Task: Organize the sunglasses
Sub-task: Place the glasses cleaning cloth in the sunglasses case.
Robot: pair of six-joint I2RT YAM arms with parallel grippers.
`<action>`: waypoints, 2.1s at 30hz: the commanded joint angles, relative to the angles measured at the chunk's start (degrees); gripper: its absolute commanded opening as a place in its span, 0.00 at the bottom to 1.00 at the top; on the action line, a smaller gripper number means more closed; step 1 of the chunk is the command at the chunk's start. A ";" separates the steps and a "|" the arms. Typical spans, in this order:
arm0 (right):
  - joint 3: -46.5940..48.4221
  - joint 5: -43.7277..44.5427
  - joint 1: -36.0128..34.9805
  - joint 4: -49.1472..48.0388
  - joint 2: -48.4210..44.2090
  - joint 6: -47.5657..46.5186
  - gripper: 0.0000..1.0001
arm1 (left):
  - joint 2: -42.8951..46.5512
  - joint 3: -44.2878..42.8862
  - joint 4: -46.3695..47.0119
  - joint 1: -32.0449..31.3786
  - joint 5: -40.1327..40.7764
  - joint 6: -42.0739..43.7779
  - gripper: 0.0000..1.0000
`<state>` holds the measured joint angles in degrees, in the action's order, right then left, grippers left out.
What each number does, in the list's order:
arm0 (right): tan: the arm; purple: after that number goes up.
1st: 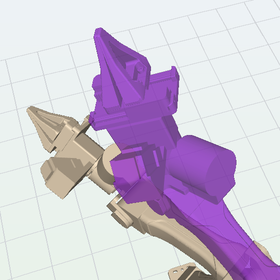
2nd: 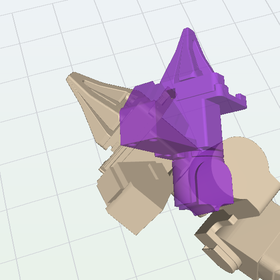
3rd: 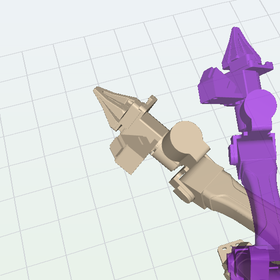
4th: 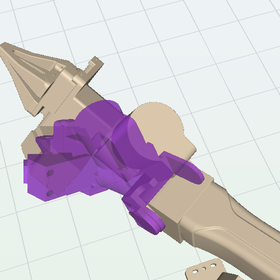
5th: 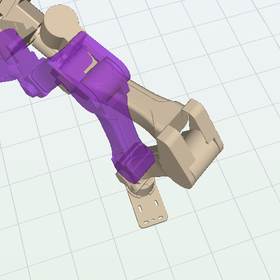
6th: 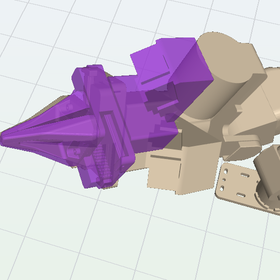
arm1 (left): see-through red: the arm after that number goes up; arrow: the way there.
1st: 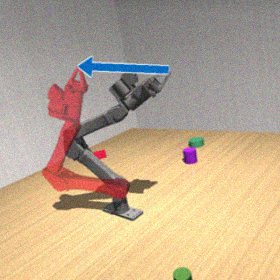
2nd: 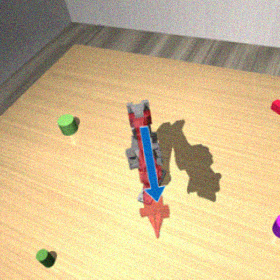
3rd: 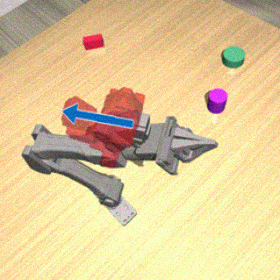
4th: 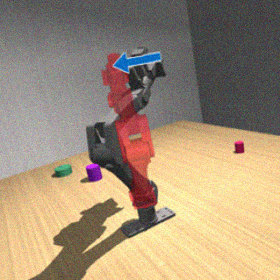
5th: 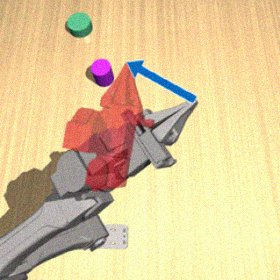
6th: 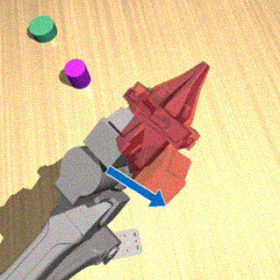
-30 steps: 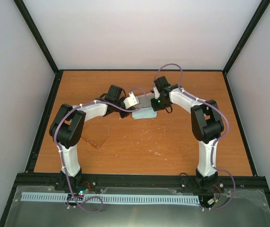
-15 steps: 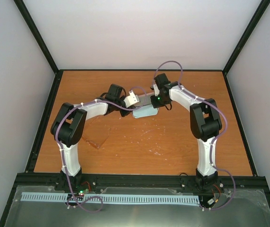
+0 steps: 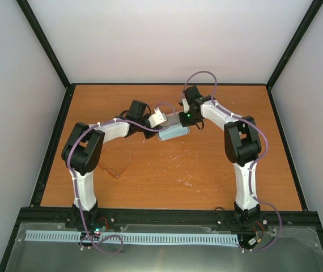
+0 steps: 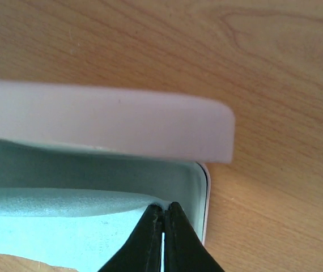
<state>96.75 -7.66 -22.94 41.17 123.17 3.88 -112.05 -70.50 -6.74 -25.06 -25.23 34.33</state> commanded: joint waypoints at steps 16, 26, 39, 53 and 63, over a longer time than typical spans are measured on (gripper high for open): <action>3.57 -1.61 0.65 0.50 3.69 -0.35 0.03 | -2.99 -2.03 2.83 0.63 1.45 0.39 0.01; 5.47 -2.14 0.63 0.80 5.01 0.20 0.20 | -3.42 -2.36 3.80 0.63 2.52 0.15 0.11; 3.75 -0.69 0.68 0.46 2.68 0.51 0.45 | -0.83 -0.43 4.50 0.63 2.59 -0.79 0.29; -7.24 5.96 1.92 -2.60 -12.64 4.90 0.60 | 14.90 12.25 8.81 0.63 1.55 -3.58 0.55; -7.34 -3.08 0.57 5.60 -18.62 5.82 0.28 | 25.47 9.11 -23.56 15.93 -3.07 13.50 0.41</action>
<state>89.95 -5.72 -21.15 42.02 105.95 8.97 -89.38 -58.50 -10.85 -18.65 -25.02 35.14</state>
